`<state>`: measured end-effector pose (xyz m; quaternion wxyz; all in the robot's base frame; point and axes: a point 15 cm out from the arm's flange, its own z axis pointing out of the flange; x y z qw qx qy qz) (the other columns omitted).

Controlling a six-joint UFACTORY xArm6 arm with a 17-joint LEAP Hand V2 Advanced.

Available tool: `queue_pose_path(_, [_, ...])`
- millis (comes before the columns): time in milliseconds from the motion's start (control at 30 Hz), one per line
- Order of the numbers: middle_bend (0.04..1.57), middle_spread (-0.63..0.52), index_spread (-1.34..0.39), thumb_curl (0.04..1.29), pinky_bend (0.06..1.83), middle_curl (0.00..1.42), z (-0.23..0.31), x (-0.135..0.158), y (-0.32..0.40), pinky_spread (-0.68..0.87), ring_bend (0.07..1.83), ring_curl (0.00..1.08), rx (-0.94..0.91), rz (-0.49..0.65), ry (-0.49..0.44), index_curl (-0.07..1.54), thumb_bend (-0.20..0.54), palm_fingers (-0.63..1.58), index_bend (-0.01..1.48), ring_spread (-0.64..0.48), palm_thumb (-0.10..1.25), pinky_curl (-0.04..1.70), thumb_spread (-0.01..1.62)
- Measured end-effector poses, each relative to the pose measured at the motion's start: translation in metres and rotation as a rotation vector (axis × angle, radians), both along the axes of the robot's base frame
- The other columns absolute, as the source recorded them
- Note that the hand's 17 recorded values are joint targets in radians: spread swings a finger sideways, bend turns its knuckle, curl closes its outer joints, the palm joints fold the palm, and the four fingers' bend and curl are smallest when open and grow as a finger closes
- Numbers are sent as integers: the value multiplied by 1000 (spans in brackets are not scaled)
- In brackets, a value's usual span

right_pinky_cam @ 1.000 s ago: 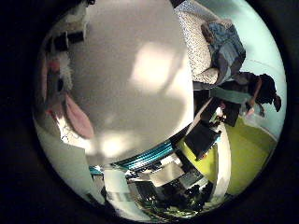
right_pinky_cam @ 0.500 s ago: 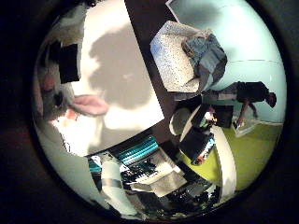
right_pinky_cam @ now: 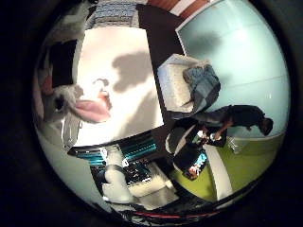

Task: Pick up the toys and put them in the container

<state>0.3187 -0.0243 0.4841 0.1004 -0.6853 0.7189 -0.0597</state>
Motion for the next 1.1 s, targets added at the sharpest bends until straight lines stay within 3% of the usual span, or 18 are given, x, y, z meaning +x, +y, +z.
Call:
queue_pose_path(500, [1293,-196,-267,643,1069,972,23,-44,180,-321,1265,972,65,297,13,984,-14,948,1084,-309,1010,1223,1125])
queue_pose_path(733, [1285,-203,-269,631,1055,973,13,-31,227,-332,1255,976,38,379,-21,989,-12,955,1073,-311,976,1233,1160])
queue_pose_path(1100, [1208,-215,-276,553,1040,973,0,3,252,-352,1239,946,36,380,-74,981,-16,953,1004,-317,898,1185,1241])
